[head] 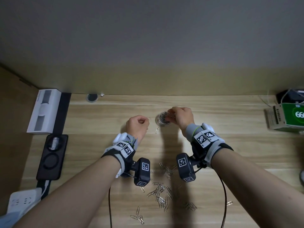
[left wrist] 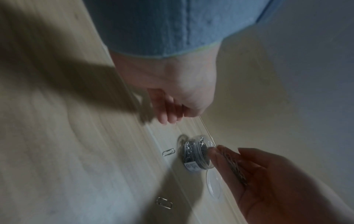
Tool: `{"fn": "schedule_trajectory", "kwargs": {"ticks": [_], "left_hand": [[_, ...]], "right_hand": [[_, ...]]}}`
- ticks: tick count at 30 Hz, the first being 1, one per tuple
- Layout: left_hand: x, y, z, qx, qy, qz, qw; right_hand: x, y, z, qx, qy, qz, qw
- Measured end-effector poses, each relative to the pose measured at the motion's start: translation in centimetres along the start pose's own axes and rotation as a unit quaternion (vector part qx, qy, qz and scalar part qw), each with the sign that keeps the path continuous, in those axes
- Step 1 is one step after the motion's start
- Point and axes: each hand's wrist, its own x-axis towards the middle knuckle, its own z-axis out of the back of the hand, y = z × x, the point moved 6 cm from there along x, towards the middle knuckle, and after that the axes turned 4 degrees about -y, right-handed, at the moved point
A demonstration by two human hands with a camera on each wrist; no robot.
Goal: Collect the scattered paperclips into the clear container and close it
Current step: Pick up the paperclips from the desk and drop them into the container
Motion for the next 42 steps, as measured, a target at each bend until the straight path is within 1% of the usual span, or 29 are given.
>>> {"fn": "schedule_trajectory", "kwargs": {"ticks": [6,10,13,15,17,19,21,24,26,28,30,32,33,35,37,40,42], "left_hand": [[-0.2,-0.1,0.1,-0.007,0.006,-0.003,1.000],[-0.1,0.2,0.0,0.002,0.017,-0.016,1.000],[-0.3,0.4,-0.7,0.025,0.033,-0.022,0.999],[-0.4,0.5,-1.7,0.059,0.050,-0.029,0.997],[-0.5,0.7,-2.7,0.118,0.062,-0.046,0.990],[-0.3,0.9,-3.6,0.178,0.070,-0.081,0.978],[-0.3,0.9,-4.0,0.220,0.076,-0.116,0.966],[-0.8,1.1,-4.7,0.252,0.086,-0.127,0.955],[-1.0,1.1,-4.9,0.265,0.096,-0.140,0.949],[-1.5,1.1,-5.3,0.284,0.114,-0.155,0.939],[-2.2,1.1,-5.7,0.302,0.132,-0.167,0.929],[-2.7,0.9,-5.4,0.294,0.131,-0.162,0.933],[-2.6,0.5,-5.1,0.275,0.118,-0.154,0.942],[-2.0,-0.8,-4.3,0.200,0.077,-0.129,0.968],[-1.1,-2.2,-3.9,0.126,0.052,-0.109,0.985],[-0.2,-3.8,-4.4,0.067,0.065,-0.088,0.992],[-0.2,-4.2,-4.7,0.059,0.074,-0.080,0.992]], "right_hand": [[0.0,0.0,0.2,-0.041,-0.007,0.016,0.999],[-0.2,0.2,0.5,-0.016,-0.003,0.010,1.000],[-0.6,0.4,0.7,-0.001,0.000,0.007,1.000],[-0.9,0.5,1.0,-0.007,0.006,0.015,1.000],[-1.0,0.3,1.9,-0.004,0.011,0.018,1.000],[-1.1,-0.4,3.2,0.012,0.008,0.003,1.000],[-1.2,-1.6,4.3,0.003,0.006,-0.018,1.000],[-1.3,-4.4,6.3,-0.067,0.006,-0.024,0.997],[-1.7,-5.8,6.8,-0.097,0.022,-0.024,0.995],[-2.3,-6.7,6.8,-0.110,0.036,-0.023,0.993],[-2.7,-7.0,6.7,-0.087,0.048,-0.021,0.995],[-3.3,-6.6,6.4,-0.048,0.056,-0.023,0.997],[-3.4,-6.3,6.2,-0.043,0.054,-0.020,0.997],[-2.9,-5.6,6.2,-0.056,0.048,-0.002,0.997],[-2.5,-5.1,6.1,-0.067,0.042,0.011,0.997],[-1.9,-4.5,6.1,-0.049,0.041,0.011,0.998],[-1.6,-3.9,5.9,-0.028,0.041,0.011,0.999]]}}
